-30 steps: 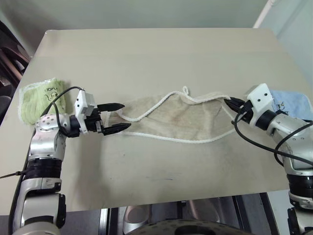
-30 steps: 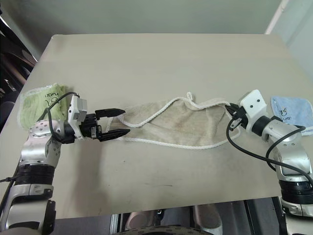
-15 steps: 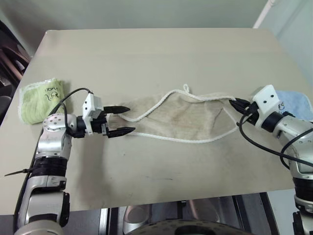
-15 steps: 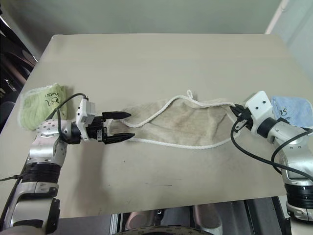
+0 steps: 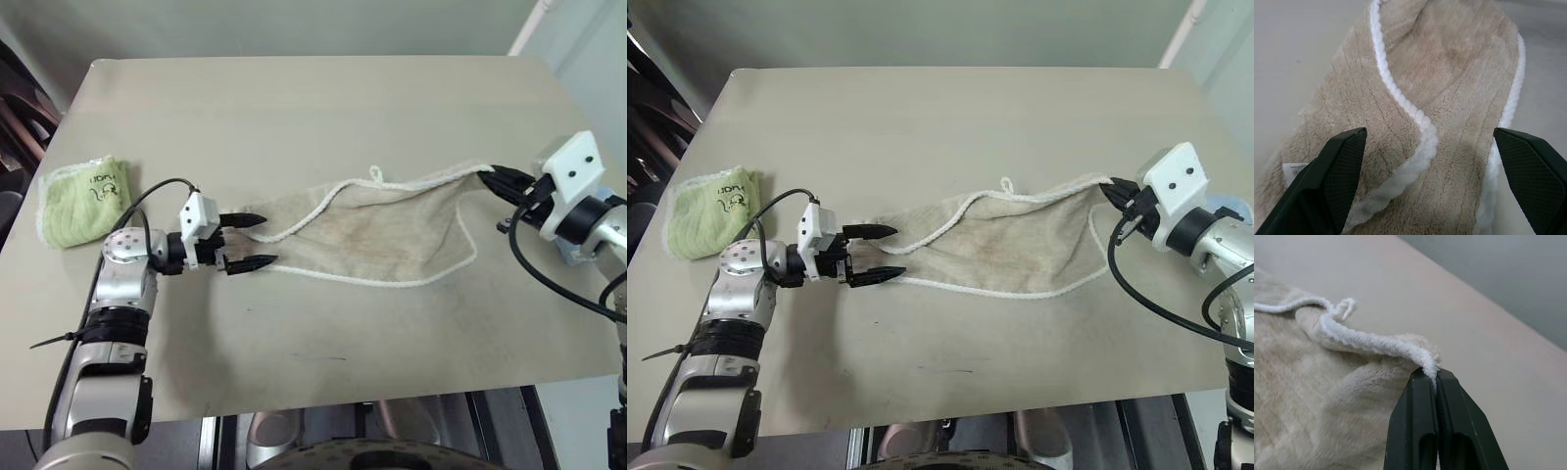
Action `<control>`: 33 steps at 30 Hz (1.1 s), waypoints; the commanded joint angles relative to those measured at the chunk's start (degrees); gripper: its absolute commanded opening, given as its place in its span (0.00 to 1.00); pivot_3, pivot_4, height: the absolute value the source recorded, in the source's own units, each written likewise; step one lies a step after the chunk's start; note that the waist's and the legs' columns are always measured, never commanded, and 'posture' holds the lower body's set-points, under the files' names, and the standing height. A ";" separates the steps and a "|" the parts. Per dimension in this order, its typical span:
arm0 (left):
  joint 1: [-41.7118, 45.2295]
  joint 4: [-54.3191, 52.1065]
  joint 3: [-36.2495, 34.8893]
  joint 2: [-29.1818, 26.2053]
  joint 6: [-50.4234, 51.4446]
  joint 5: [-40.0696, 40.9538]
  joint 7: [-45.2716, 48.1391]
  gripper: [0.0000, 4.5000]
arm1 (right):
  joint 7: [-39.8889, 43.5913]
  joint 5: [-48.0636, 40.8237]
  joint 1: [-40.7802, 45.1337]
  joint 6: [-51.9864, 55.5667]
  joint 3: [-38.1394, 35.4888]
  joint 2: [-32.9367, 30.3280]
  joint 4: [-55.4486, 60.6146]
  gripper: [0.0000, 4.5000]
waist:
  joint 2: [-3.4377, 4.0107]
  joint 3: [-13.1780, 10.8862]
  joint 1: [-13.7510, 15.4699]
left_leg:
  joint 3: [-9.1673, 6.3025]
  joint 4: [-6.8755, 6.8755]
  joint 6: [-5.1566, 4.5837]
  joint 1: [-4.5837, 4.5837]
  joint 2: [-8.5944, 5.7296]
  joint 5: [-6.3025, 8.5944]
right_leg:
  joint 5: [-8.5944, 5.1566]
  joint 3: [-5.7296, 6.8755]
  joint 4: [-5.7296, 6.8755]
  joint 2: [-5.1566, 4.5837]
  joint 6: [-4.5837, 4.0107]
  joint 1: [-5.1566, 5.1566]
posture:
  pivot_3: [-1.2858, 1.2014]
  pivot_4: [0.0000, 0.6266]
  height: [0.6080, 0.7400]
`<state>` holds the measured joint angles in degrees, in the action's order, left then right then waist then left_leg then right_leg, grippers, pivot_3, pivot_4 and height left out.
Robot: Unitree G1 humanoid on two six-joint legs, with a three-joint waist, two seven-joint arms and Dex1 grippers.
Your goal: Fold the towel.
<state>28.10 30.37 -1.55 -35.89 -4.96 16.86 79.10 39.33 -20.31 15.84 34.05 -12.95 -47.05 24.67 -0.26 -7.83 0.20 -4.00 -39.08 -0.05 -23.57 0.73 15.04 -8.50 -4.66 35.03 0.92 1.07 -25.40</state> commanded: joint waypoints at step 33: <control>14.12 20.03 -7.04 4.99 -10.98 1.51 -5.18 0.01 | -1.18 -0.95 0.49 1.96 -5.51 -2.85 2.15 0.00 | 0.00 0.00 0.11 | 0.00 -0.07 -0.15 -0.16 -0.02 -0.08 | 0.23 0.00 -0.03 0.00 0.49 -0.02 | 0.52 0.24 1.00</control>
<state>40.25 51.67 -6.48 -31.02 -17.54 16.09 75.36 38.91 -21.08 14.84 36.61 -15.37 -48.75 26.49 -0.26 -7.83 0.31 -3.99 -39.16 -0.23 -23.74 0.72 14.95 -8.27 -4.66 35.00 0.92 1.55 -25.42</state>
